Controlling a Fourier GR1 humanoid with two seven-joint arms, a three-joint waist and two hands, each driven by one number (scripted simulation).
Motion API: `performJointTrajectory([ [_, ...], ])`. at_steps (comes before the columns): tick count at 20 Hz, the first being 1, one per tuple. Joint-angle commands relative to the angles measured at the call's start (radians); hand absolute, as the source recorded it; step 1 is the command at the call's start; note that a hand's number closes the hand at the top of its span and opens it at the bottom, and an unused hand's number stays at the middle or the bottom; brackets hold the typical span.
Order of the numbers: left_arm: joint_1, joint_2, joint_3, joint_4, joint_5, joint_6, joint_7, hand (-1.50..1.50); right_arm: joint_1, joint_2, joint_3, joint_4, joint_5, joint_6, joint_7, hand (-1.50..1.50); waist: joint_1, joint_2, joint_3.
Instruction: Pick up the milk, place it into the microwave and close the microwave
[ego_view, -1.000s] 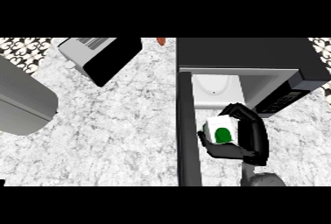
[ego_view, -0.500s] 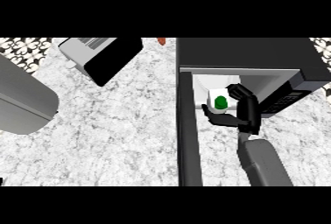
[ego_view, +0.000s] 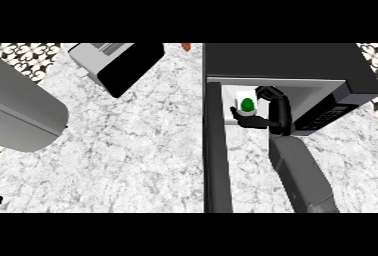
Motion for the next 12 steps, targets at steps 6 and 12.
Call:
performJointTrajectory([
  [6,-0.054,-0.004,0.020,0.023,0.005,-0.011,0.012,-1.50,-0.214,-0.036,-0.062,0.323,0.055,-0.098,-0.168,1.50,0.013,0.006,0.001],
  [12,-0.101,0.029,0.044,0.081,0.023,-0.023,0.016,-1.50,-0.296,-0.079,0.008,0.400,0.189,-0.319,-0.162,1.50,0.034,0.017,0.000],
])
